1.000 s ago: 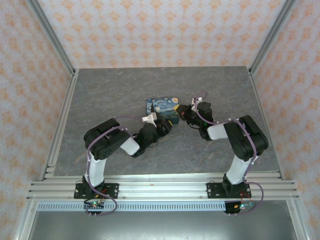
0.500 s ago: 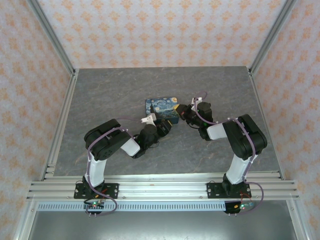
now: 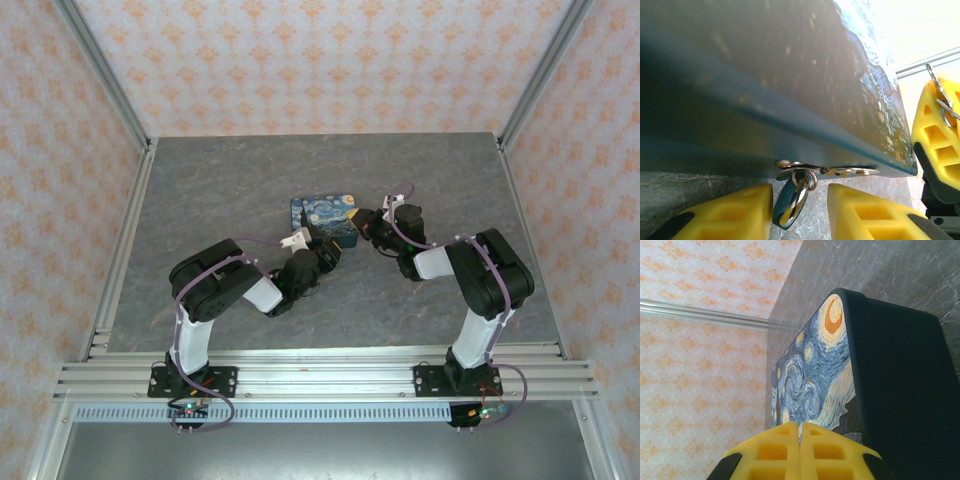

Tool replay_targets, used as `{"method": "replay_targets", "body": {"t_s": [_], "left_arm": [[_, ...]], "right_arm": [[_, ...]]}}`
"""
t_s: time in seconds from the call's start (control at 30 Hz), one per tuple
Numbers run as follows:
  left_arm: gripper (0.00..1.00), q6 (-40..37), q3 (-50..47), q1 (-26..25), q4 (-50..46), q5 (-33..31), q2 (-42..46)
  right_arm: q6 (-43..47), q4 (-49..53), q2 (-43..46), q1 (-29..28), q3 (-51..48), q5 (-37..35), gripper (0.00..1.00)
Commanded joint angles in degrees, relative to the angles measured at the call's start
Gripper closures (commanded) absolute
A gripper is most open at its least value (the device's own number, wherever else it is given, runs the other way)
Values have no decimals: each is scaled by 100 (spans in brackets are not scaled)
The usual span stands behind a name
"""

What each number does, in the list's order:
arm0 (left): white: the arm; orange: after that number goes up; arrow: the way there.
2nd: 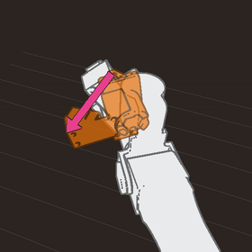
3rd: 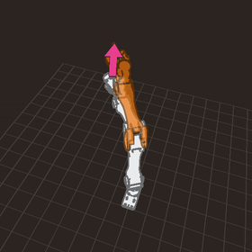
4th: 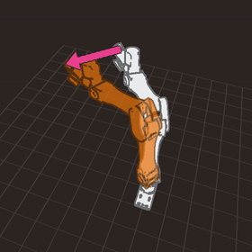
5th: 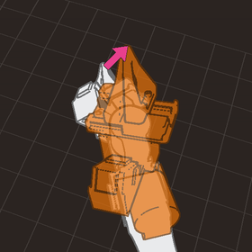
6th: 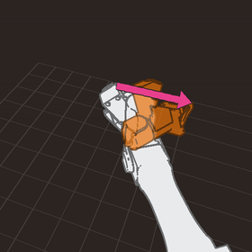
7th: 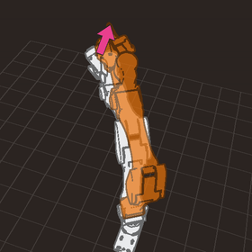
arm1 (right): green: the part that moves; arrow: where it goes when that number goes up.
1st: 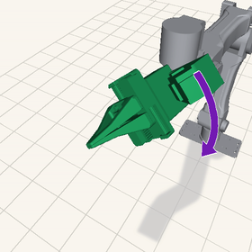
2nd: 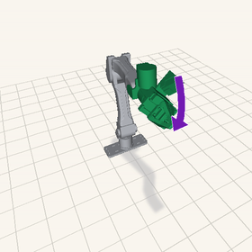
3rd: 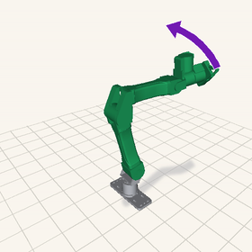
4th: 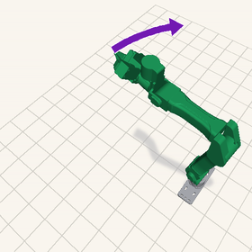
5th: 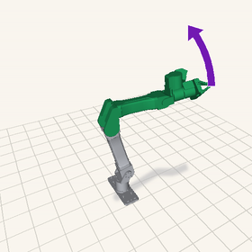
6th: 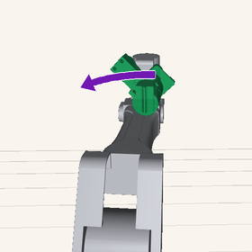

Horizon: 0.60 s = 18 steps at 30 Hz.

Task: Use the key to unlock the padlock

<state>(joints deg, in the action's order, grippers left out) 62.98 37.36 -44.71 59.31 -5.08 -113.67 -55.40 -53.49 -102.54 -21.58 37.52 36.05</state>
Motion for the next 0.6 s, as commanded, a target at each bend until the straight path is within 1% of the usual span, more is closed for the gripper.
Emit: {"method": "replay_targets", "body": {"t_s": [0.0, 0.17, 0.47, 0.57], "left_arm": [[66, -37, 77, -94, -550, -257, -23], [72, -14, 116, -121, -778, -377, -12], [73, -74, 231, -143, -1107, -435, -62], [76, -101, 265, -139, -1194, -458, -68]], "right_arm": [[20, 271, -197, 2, 1, 86, 100], [18, 261, -222, 1, 1, 85, 100], [14, 228, -254, -2, 1, 99, 100], [2, 227, -264, -1, 1, 110, 100]]}}
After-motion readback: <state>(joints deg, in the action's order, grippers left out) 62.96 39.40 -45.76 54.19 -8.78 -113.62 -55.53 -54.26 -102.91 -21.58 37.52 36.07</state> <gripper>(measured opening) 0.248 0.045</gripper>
